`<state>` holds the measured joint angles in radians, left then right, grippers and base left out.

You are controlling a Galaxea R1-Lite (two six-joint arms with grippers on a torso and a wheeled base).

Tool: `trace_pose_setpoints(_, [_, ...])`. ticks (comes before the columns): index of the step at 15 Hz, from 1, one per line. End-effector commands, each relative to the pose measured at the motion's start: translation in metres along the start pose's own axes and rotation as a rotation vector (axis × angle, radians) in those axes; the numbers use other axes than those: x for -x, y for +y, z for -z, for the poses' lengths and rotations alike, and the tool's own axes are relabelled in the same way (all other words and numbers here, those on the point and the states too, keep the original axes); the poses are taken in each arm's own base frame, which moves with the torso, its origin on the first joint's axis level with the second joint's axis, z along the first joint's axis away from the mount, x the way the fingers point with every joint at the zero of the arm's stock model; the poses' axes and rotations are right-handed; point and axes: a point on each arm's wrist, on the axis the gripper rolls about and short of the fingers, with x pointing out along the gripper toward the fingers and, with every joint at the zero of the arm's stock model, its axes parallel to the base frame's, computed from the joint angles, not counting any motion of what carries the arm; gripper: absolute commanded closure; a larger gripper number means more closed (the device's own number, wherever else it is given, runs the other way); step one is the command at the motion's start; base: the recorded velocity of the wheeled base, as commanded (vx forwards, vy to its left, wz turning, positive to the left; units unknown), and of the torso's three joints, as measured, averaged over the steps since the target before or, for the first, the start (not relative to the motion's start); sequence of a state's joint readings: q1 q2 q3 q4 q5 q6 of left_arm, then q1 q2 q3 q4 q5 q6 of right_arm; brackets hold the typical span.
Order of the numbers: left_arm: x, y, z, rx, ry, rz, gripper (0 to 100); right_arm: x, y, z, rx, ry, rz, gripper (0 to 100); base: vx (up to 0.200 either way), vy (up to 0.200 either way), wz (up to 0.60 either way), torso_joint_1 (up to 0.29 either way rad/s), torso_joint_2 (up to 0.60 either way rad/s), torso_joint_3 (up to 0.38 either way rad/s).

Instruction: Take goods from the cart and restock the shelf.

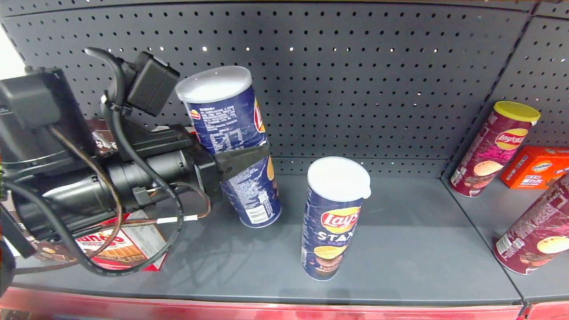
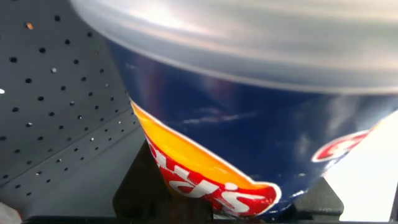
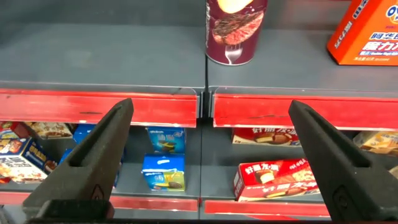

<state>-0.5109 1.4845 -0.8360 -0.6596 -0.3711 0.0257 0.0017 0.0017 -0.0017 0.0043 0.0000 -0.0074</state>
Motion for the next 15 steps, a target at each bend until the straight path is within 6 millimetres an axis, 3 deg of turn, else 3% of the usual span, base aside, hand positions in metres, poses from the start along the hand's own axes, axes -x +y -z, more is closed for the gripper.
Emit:
trace_pose_setpoints(1, [-0.016,0.004,0.009,0.011,0.030,0.010,100,0.000,0.000,0.000,0.000,-0.001,0.000,0,0.000,0.000,0.00,0.000,0.00,0.000])
trace_pose_setpoints(3, [-0.025,0.008,0.016,0.020,0.053,0.005,100,0.000,0.000,0.000,0.000,-0.001,0.000,0,0.000,0.000,0.00,0.000,0.00,0.000])
trace_pose_setpoints(5, [-0.048,0.018,0.025,0.027,0.079,0.001,100,0.000,0.000,0.000,0.000,-0.001,-0.001,0,0.000,0.000,0.00,0.000,0.00,0.000])
trace_pose_setpoints(10, [-0.084,0.033,0.028,0.044,0.195,-0.006,100,0.000,0.000,0.000,0.000,-0.001,-0.001,0,0.000,0.000,0.00,0.000,0.00,0.000])
trace_pose_setpoints(15, [-0.116,0.043,0.029,0.000,0.171,0.002,100,0.000,0.000,0.000,0.000,-0.001,0.000,0,0.000,0.000,0.00,0.000,0.00,0.000])
